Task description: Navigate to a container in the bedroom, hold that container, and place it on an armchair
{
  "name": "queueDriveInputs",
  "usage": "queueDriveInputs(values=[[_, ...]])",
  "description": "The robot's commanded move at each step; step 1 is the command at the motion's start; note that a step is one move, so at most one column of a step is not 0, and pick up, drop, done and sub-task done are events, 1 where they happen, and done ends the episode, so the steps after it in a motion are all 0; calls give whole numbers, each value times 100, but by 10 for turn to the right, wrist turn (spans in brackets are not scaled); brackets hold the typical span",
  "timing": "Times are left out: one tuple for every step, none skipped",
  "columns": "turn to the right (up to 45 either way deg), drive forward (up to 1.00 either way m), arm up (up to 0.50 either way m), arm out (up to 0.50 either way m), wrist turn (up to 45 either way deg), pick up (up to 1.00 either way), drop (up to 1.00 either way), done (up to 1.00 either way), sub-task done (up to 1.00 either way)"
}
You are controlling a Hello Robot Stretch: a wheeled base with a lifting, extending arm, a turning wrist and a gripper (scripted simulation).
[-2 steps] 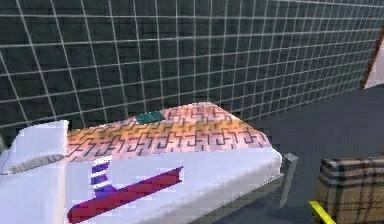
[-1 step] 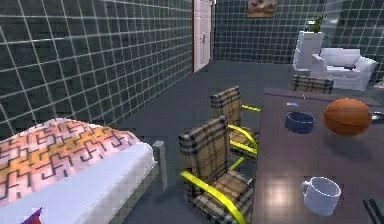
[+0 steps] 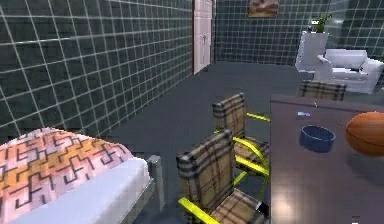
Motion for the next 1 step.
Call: queueDriveInputs(values=[[-330, 0, 0, 0, 0, 0, 0, 0, 0]])
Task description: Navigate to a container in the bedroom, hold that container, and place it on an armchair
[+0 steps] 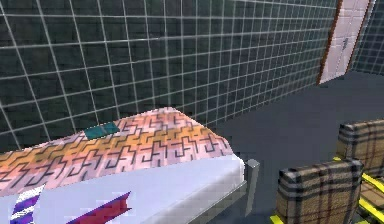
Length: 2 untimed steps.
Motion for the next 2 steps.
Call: queueDriveInputs(values=[[0, 0, 50, 0, 0, 0, 0, 0, 0], [0, 0, 36, 0, 0, 0, 0, 0, 0]])
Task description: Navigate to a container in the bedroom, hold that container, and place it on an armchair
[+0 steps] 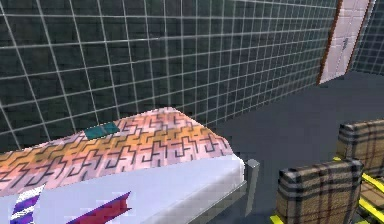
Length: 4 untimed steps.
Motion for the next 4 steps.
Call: queueDriveInputs(values=[[0, 0, 0, 30, 0, 0, 0, 0, 0], [0, 0, 0, 0, 450, 0, 0, 0, 0], [0, 0, 0, 0, 450, 0, 0, 0, 0], [0, 0, 0, 0, 450, 0, 0, 0, 0]])
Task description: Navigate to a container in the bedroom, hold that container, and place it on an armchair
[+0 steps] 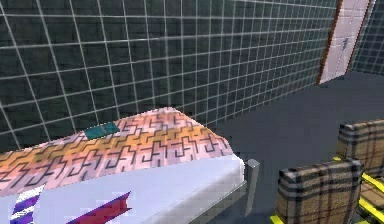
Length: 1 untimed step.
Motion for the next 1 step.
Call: queueDriveInputs(values=[[0, 0, 0, 0, 90, 0, 0, 0, 0]])
